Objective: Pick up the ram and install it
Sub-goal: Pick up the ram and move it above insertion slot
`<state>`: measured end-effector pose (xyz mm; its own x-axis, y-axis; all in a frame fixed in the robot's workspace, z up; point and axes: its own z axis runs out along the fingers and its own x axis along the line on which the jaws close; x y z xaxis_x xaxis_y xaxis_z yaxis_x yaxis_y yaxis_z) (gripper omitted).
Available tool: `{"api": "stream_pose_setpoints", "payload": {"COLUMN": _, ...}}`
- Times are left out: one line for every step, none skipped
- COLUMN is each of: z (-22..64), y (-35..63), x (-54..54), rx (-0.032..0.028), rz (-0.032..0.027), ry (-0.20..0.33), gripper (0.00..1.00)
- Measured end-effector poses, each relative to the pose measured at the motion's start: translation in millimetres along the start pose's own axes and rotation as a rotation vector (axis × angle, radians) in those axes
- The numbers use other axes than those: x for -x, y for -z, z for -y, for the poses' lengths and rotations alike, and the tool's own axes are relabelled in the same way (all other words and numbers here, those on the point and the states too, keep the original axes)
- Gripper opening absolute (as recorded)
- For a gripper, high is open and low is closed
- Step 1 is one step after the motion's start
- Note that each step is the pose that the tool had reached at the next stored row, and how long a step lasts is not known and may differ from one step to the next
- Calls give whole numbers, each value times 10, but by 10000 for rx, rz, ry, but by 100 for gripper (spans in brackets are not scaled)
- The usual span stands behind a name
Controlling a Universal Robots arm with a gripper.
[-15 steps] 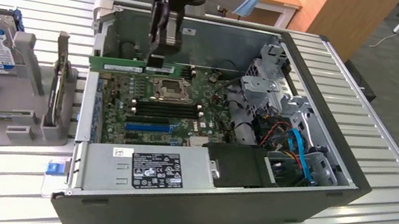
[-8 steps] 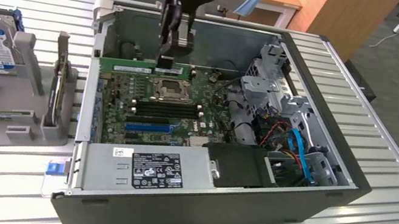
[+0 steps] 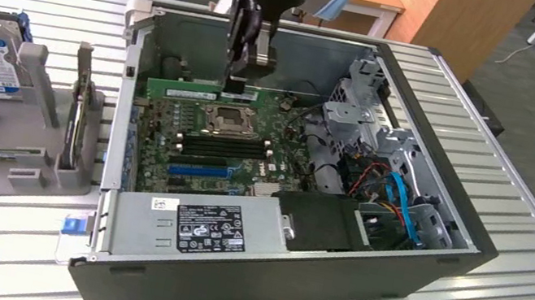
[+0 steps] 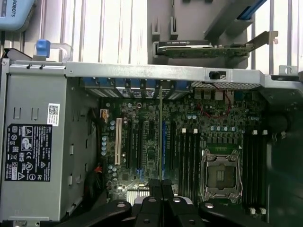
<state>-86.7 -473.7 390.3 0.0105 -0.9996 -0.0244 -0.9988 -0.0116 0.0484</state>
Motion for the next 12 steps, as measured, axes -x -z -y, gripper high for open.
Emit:
{"api": "stream_pose_setpoints", "payload": {"z": 16, "y": 1, "x": 0, "rx": 0, "rz": 0, "ry": -1, "gripper": 11}}
{"api": "stream_pose_setpoints", "payload": {"z": 31, "y": 2, "x": 0, "rx": 0, "rz": 0, "ry": -1, "gripper": 11}}
{"api": "stream_pose_setpoints", "payload": {"z": 39, "y": 2, "x": -1, "rx": 1, "rz": -1, "ry": 0, "gripper": 11}}
{"api": "stream_pose_setpoints", "payload": {"z": 40, "y": 2, "x": -1, "rx": 1, "rz": 0, "ry": -1, "gripper": 11}}
{"api": "stream_pose_setpoints", "payload": {"z": 40, "y": 2, "x": -1, "rx": 0, "rz": 0, "ry": -1, "gripper": 11}}
{"api": "stream_pose_setpoints", "payload": {"z": 40, "y": 2, "x": 0, "rx": -1, "rz": 1, "ry": -1, "gripper": 11}}
{"api": "stream_pose_setpoints", "payload": {"z": 40, "y": 2, "x": 0, "rx": 0, "rz": 1, "ry": -1, "gripper": 11}}
{"api": "stream_pose_setpoints", "payload": {"z": 40, "y": 2, "x": 0, "rx": 0, "rz": 0, "ry": -1, "gripper": 11}}
{"api": "stream_pose_setpoints", "payload": {"z": 40, "y": 2, "x": 0, "rx": 0, "rz": 0, "ry": -1, "gripper": 11}}
{"api": "stream_pose_setpoints", "payload": {"z": 42, "y": 2, "x": 0, "rx": 0, "rz": 1, "ry": 0, "gripper": 11}}
{"api": "stream_pose_setpoints", "payload": {"z": 50, "y": 2, "x": -1, "rx": 6, "rz": 2, "ry": 2, "gripper": 11}}
{"api": "stream_pose_setpoints", "payload": {"z": 62, "y": 2, "x": -1, "rx": 18, "rz": 2, "ry": 0, "gripper": 11}}
